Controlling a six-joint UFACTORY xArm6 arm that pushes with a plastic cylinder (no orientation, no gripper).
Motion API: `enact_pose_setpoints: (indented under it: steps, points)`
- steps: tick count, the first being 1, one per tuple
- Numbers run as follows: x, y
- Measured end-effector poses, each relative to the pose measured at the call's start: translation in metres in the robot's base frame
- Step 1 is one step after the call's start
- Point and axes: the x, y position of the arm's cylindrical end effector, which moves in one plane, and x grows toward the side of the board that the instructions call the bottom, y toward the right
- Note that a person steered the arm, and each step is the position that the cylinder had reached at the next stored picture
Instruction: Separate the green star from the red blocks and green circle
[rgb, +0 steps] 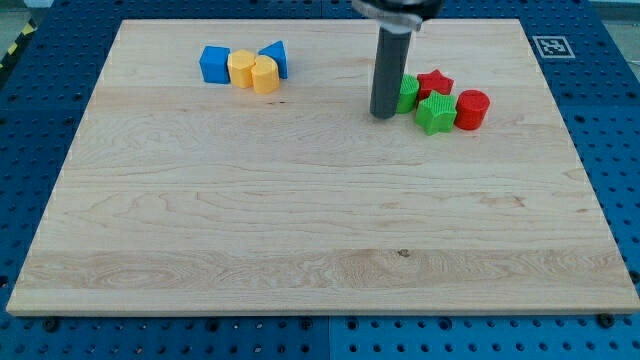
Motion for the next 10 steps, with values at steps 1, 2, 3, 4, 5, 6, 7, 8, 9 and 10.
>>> enact_pose_setpoints:
  steps: [1, 2, 3, 4, 5, 6, 7, 8, 9, 10]
  points:
    - [-0.035, 0.007]
    - [-0.013, 0.043]
    - [0.043, 0.065]
    - [0.073, 0.104]
    - [0.115, 0.121]
    - [0.16, 0.136]
    - [0.189, 0.138]
    - [0.189, 0.113]
    - [0.161, 0.053]
    - [0.102, -0.004]
